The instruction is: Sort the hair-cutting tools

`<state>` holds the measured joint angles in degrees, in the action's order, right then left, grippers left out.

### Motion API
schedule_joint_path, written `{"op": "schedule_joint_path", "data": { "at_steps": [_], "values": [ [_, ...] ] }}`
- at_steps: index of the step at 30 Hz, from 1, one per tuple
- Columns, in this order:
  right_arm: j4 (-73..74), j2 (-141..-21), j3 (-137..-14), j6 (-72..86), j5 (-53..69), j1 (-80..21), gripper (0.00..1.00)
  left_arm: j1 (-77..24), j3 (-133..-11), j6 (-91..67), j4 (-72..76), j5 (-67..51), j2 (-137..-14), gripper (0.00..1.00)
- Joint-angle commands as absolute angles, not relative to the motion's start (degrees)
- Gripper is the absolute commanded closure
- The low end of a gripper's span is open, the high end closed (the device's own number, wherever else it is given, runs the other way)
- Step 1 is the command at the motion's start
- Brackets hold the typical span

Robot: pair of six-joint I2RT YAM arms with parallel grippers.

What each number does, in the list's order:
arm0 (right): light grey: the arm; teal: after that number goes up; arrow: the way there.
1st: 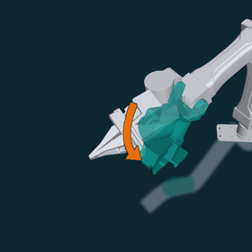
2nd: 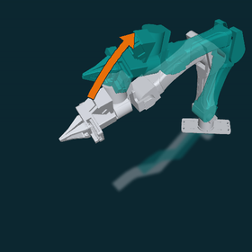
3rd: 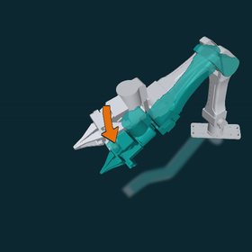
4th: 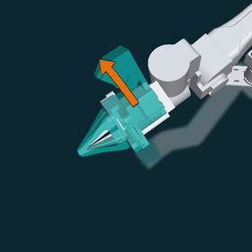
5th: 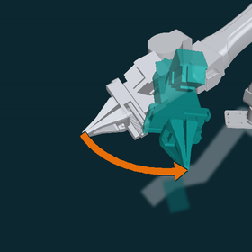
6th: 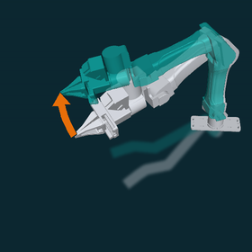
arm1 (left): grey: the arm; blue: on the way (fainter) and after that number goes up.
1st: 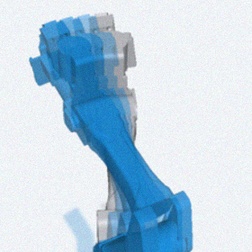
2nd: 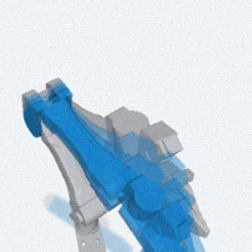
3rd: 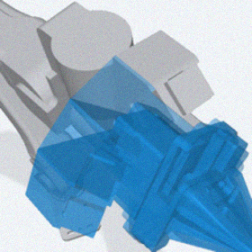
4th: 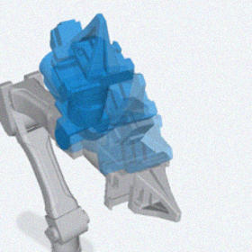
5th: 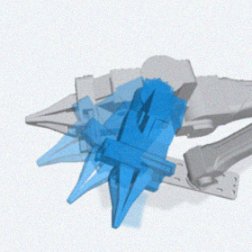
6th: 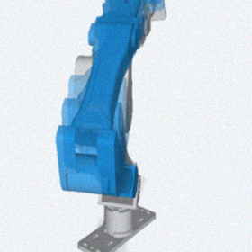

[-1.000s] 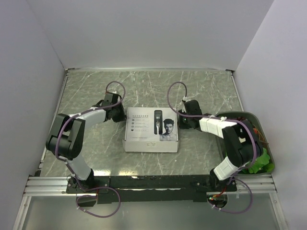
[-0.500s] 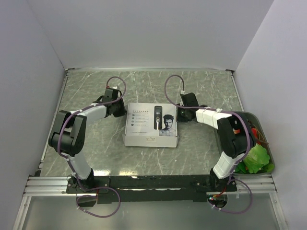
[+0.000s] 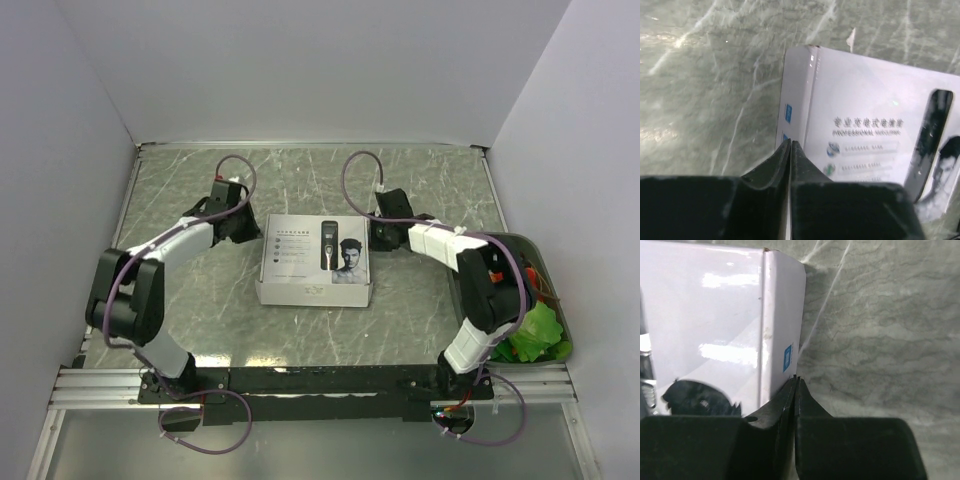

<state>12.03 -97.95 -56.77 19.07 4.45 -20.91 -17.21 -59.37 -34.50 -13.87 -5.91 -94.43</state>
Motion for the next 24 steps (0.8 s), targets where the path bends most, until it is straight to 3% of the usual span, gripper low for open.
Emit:
{"op": "schedule_joint_path", "data": {
  "at_steps": [1,7,11,13,24],
  "values": [
    [16.6,-89.4,-60.47,17.93,0.09,-21.88,0.84,-17.14,-59.33,-33.31,-19.5,-1.69,-86.32,0.85],
    [21.18,-81.05,-55.56,18.98,-2.91,-20.84,0.79,-15.04,-56.43,-32.17,-23.2,-0.18,-78.32,0.48],
    [21.88,-77.61,-51.25,19.78,7.62,-17.85,0.57,-12.84,-54.5,-31.73,-25.13,-1.22,-74.89,0.33],
    [22.06,-75.86,-48.88,19.43,11.14,-17.4,0.54,-11.61,-52.92,-31.73,-25.4,-1.93,-74.01,0.23],
    [21.27,-74.09,-40.09,23.29,6.41,-17.49,0.42,-10.37,-47.46,-33.57,-25.67,-5.36,-74.7,0.03]
  ]
}}
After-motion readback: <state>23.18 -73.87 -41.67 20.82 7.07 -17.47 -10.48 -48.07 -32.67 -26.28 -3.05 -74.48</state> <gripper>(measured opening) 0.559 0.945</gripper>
